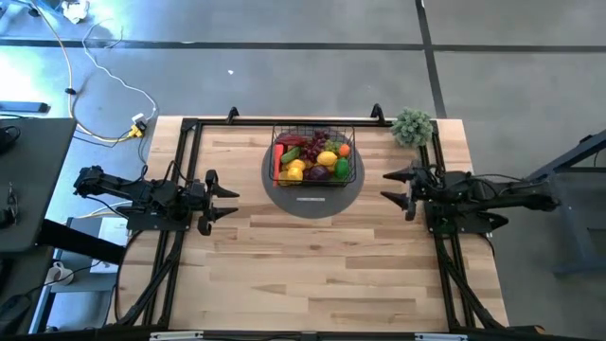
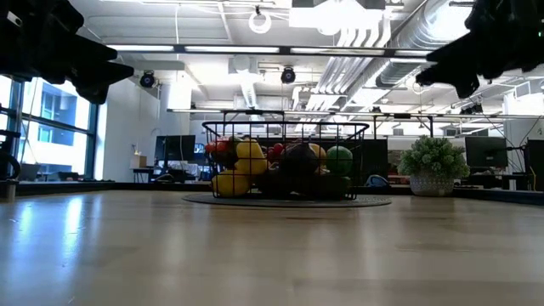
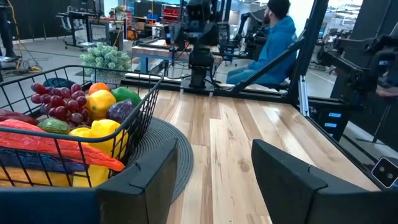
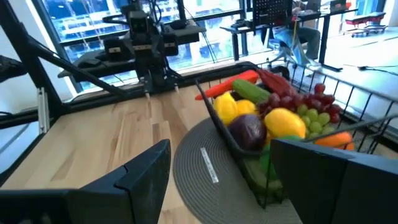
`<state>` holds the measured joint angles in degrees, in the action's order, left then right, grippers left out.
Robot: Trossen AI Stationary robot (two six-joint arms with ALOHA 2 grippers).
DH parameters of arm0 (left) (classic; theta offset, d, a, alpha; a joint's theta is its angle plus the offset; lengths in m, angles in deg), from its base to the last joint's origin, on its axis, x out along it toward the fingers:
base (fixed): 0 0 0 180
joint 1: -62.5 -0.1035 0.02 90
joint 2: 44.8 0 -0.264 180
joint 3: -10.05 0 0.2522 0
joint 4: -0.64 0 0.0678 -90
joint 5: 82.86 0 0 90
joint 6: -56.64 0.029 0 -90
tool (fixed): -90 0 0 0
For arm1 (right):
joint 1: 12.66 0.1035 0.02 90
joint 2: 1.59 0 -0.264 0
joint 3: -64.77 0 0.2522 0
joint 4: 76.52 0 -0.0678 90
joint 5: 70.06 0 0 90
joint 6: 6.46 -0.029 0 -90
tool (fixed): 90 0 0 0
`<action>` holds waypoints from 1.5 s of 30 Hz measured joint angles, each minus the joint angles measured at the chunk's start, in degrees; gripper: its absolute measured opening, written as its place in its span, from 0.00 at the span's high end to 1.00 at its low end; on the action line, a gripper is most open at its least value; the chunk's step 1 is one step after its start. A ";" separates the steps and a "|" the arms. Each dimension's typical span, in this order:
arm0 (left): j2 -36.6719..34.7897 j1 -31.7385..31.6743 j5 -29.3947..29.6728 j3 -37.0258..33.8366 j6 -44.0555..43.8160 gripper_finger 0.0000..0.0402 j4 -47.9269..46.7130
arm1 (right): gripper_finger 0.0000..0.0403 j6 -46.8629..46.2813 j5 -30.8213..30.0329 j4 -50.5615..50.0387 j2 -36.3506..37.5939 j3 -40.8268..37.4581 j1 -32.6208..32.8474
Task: Build produce basket
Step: Return to Home Position
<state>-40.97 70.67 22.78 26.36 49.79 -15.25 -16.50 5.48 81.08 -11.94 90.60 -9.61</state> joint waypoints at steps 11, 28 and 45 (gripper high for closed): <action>0.00 0.01 0.00 0.00 0.00 0.52 -0.02 | 0.36 -0.93 -1.36 7.40 5.90 -9.90 0.00; 0.02 0.02 0.00 0.00 0.00 0.52 -0.02 | 0.36 0.91 -1.45 7.21 7.71 -9.90 0.00; 0.02 0.02 0.00 0.00 0.00 0.52 0.00 | 0.36 -7.97 -1.44 7.16 7.71 -9.90 0.00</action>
<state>-40.94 70.69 22.78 26.36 49.79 -15.25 -24.47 4.04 88.25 -4.23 80.70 -9.61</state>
